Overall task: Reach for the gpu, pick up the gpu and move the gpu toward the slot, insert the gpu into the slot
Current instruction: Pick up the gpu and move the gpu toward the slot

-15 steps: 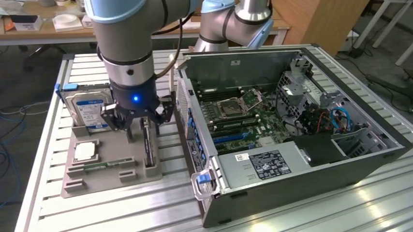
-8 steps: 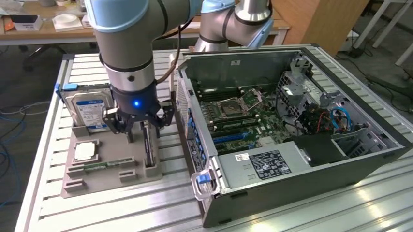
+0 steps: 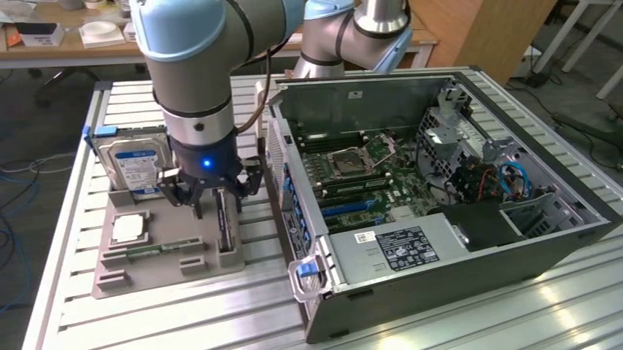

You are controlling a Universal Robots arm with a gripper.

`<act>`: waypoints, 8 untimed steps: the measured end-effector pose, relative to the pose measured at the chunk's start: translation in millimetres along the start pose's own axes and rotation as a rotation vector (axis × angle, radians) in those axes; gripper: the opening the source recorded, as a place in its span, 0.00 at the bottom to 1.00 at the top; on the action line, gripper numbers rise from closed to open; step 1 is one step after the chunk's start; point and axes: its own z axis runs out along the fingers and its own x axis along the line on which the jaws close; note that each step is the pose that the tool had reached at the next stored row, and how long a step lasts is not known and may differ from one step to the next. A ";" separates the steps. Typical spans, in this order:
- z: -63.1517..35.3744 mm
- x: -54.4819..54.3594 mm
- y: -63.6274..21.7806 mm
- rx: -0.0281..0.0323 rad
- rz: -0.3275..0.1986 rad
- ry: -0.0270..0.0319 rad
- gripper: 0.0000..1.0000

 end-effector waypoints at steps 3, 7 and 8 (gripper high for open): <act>3.8 0.0 -0.2 0.0000 0.003 -0.0002 0.65; 3.8 0.0 -0.2 0.0002 0.003 -0.0001 0.65; 4.0 0.0 0.0 0.0001 0.003 -0.0003 0.65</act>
